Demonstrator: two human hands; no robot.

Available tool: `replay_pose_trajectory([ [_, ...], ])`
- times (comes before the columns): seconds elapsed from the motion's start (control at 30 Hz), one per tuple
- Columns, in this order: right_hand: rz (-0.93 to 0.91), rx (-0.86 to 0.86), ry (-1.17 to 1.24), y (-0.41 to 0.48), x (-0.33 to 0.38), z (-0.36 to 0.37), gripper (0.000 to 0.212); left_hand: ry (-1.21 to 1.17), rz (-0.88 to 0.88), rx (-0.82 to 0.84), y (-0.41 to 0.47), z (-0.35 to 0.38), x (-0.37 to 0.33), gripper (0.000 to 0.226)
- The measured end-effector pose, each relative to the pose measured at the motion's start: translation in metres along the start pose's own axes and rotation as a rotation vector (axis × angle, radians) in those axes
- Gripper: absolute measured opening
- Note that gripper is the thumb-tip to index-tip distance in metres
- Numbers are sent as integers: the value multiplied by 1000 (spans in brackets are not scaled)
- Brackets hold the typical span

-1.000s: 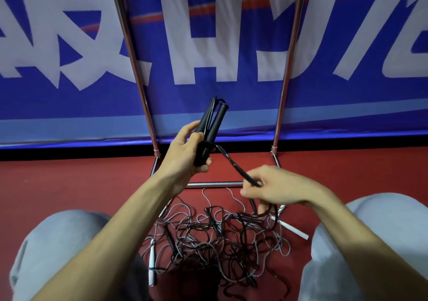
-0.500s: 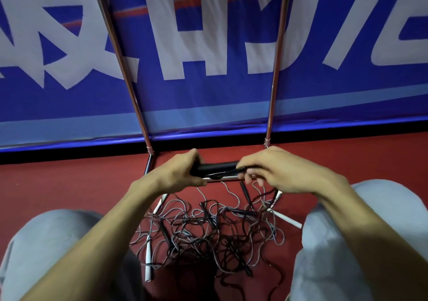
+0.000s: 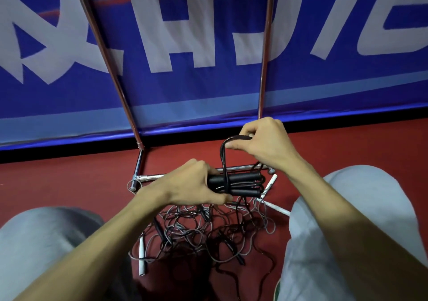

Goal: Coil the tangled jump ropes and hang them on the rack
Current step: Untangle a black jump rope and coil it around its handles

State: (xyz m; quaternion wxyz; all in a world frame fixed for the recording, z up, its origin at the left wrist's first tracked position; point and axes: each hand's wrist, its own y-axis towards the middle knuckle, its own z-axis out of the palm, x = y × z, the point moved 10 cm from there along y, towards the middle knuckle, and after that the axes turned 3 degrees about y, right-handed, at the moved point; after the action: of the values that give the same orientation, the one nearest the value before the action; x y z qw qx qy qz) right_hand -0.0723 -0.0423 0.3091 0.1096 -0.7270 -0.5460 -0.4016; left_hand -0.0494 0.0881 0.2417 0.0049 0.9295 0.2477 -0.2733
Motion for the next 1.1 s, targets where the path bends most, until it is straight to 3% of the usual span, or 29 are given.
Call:
replay_pose_trajectory([
  [0.1, 135, 54, 294, 2, -10, 1, 30, -180, 7, -89, -5, -21, 2, 15],
  [0.23, 292, 129, 637, -1, -20, 13, 16, -532, 72, -161, -11, -47, 3, 36],
  [0.3, 319, 147, 736, -1, -22, 19, 21, -678, 91, -204, -14, -56, 2, 48],
  [0.43, 284, 193, 772, -2, -14, 26, 18, -1025, 78, -399, -15, -76, 8, 55],
  [0.53, 219, 317, 672, -9, -2, 36, 21, -1146, 40, -512, -18, -85, 17, 46],
  [0.67, 213, 542, 532, -24, 4, 60, 29, -1114, -13, -517, -18, -82, 23, 35],
  [0.8, 183, 867, 182, -51, -2, 89, 22, -1041, -89, -555, -19, -79, 31, 4],
  [0.87, 170, 977, 14, -62, -6, 95, 17, -930, -130, -593, -19, -80, 41, 10],
  [1.1, 3, 883, -300, -50, -2, 63, 10, -319, -136, -555, -9, -74, 60, 29],
])
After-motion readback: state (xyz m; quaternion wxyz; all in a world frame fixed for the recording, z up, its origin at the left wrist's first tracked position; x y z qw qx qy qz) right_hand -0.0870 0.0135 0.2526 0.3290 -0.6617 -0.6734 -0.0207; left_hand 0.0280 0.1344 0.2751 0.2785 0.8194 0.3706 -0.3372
